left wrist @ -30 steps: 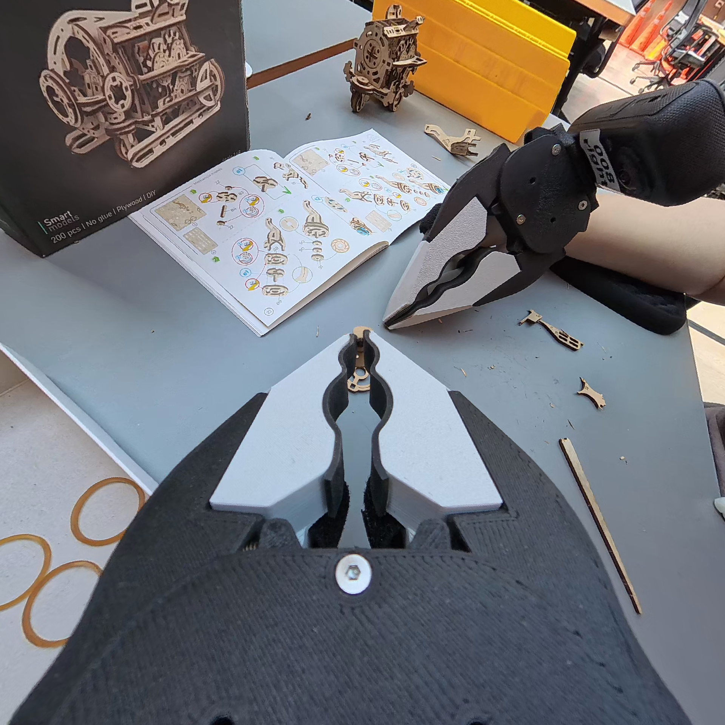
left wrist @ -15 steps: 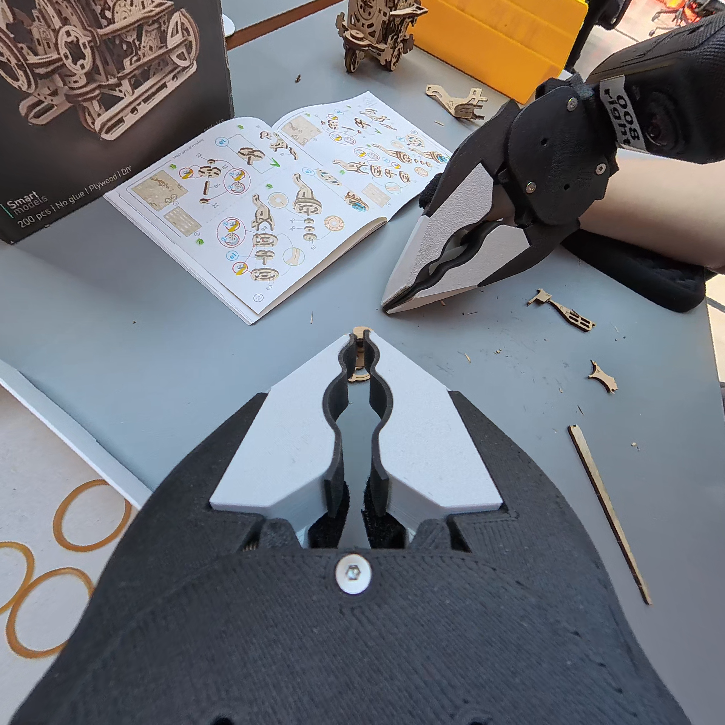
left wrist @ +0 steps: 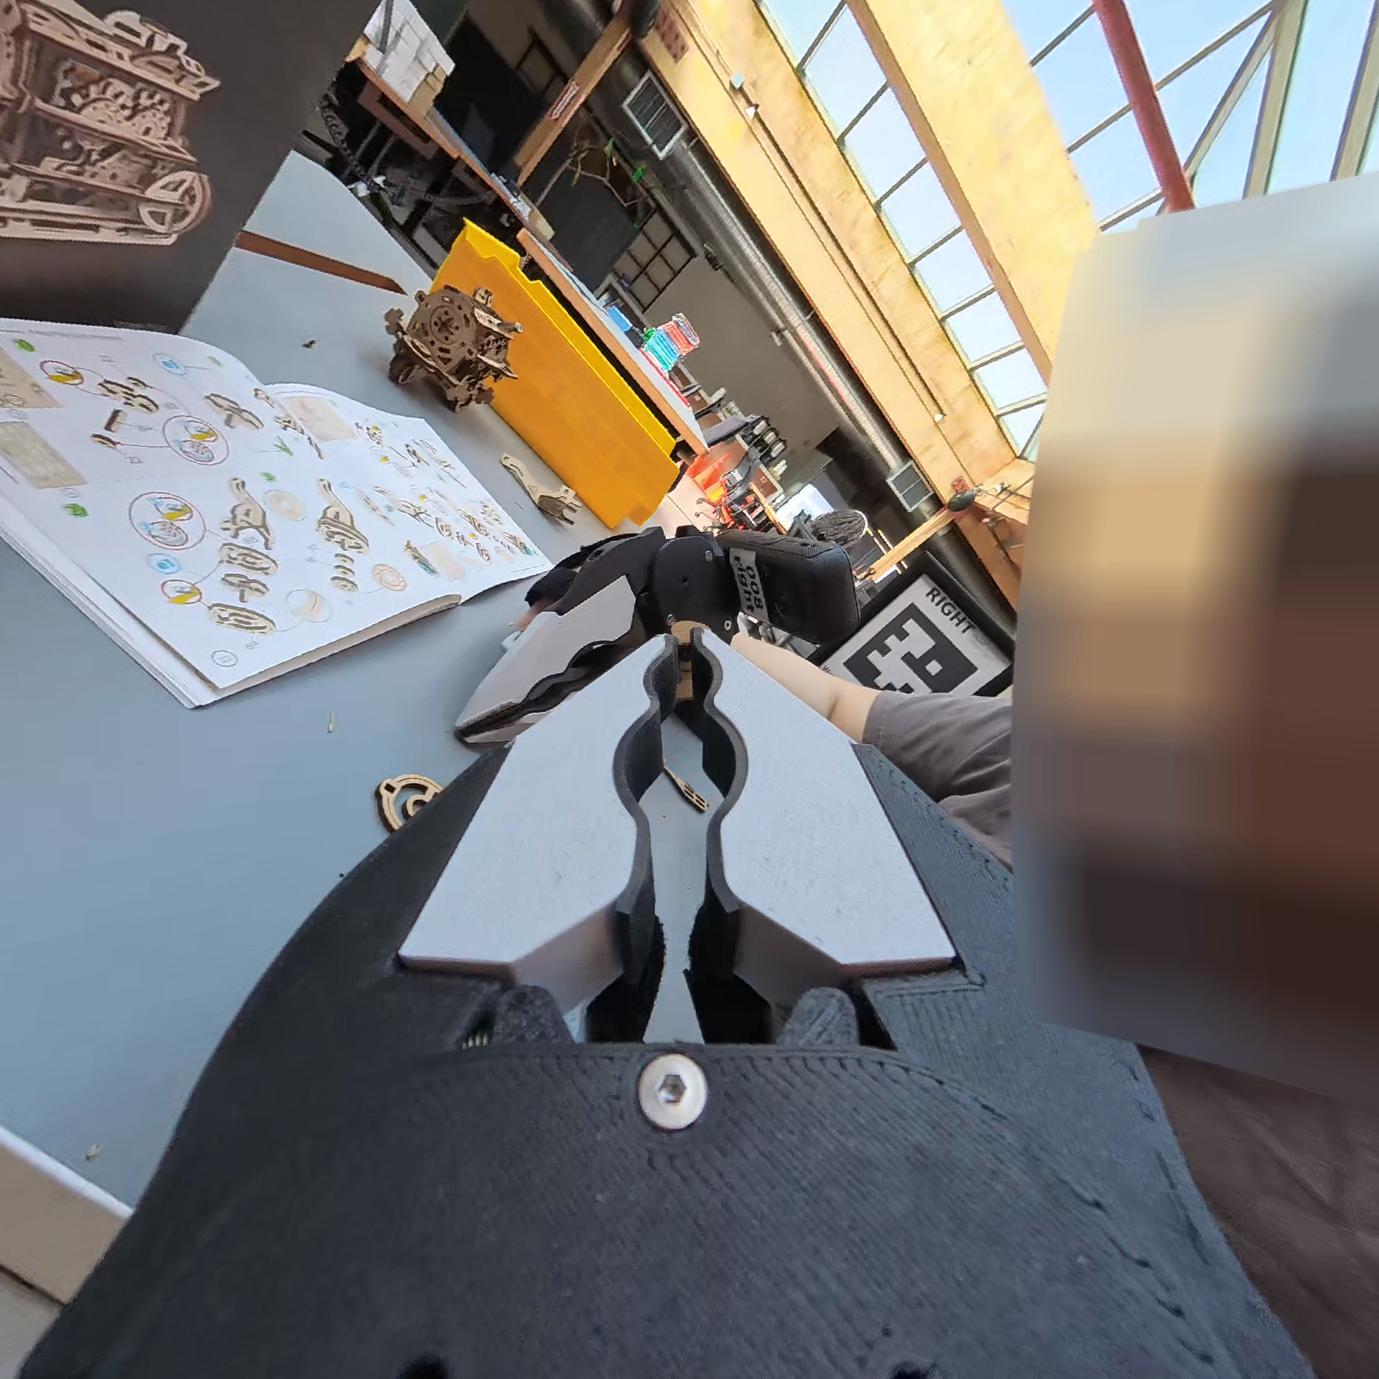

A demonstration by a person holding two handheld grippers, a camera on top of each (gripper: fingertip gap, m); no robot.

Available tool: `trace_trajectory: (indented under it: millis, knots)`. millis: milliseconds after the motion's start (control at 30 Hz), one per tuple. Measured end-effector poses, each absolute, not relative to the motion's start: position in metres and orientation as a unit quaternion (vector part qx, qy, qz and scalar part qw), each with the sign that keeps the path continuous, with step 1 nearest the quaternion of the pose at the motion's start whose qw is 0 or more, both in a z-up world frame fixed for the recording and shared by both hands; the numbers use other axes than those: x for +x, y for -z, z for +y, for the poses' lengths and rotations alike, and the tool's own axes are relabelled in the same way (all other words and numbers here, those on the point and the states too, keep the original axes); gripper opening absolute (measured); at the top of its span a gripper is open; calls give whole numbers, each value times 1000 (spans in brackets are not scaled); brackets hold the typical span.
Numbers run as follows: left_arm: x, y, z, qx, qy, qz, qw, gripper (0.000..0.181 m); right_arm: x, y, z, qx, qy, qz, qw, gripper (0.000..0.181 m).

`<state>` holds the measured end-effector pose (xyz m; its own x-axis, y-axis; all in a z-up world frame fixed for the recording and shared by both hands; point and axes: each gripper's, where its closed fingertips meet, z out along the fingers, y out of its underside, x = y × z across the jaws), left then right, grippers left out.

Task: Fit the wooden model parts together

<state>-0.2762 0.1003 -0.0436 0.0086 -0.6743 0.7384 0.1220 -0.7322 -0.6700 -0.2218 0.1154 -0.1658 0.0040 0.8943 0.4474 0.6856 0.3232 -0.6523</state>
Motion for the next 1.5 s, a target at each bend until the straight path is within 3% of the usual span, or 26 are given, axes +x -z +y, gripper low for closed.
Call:
trace_trajectory:
  millis: [267,467,667,1500]
  knots:
    - [-272,43,98,-636,689,204,281,0,-222,166,115,-565,-119,-698,424,0]
    - [-260,87,105,-723,471,339,374,0,-222,166,116,-564,-121,-699,422,0]
    - [-259,129,112,-753,270,449,398,0,-223,166,117,-563,-120,-699,423,0]
    - [-253,157,111,-762,216,491,363,1,-225,166,118,-561,-114,-701,425,0]
